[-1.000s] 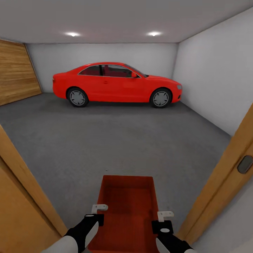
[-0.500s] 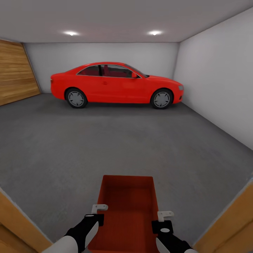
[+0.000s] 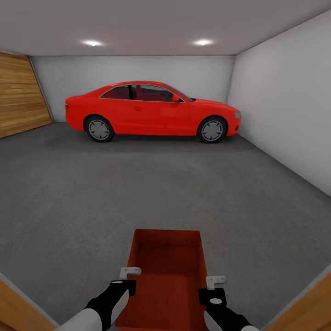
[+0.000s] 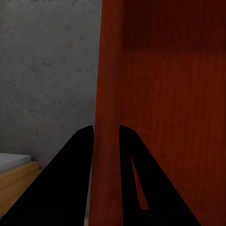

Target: Move the two storage containers from the living room to the garage. In the garage, place one container on the floor and stack the other container on top of it (either order is fine).

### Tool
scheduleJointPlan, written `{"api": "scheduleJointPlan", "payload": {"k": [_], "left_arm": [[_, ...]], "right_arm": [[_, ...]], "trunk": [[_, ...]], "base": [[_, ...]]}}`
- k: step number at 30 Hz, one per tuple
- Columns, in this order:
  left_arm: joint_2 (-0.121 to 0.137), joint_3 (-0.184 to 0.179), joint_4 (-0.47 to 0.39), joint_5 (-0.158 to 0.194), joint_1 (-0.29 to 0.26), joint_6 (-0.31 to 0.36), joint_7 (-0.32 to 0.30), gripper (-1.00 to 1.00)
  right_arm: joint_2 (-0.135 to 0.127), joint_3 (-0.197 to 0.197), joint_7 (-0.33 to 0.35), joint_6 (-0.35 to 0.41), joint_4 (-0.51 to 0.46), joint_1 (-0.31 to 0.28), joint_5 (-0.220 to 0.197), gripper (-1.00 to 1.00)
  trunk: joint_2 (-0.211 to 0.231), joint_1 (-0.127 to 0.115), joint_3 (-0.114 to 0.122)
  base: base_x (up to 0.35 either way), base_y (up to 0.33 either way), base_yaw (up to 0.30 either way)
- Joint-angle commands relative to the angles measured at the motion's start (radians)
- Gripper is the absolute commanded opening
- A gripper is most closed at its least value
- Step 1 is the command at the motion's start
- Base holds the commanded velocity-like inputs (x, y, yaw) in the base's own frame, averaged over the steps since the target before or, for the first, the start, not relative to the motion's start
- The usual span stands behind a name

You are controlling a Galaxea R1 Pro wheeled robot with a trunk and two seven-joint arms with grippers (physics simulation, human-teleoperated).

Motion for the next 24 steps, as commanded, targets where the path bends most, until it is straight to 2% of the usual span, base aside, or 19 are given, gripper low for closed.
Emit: {"api": "scheduleJointPlan", "payload": {"k": [1, 6, 24], "left_arm": [[0.001, -0.003, -0.006, -0.028, -0.001, 0.009, 0.014, -1.0], [0.003, -0.004, -0.006, -0.028, -0.001, 0.01, 0.013, -1.0], [0.004, -0.004, -0.006, -0.028, -0.001, 0.012, 0.014, -1.0]], "right_arm": [[-0.001, -0.001, -0.01, -0.001, 0.014, -0.001, -0.018, -1.0], [-0.001, -0.001, -0.01, -0.001, 0.014, -0.001, -0.018, -1.0], [-0.001, -0.001, -0.01, -0.001, 0.014, -0.001, -0.018, -1.0]], "trunk": [[0.0, 0.0, -0.001], [0.0, 0.0, -0.001], [0.0, 0.0, -0.001]], "base": [[0.0, 0.0, 0.0], [0.14, 0.0, 0.0], [0.317, 0.0, 0.0]]}}
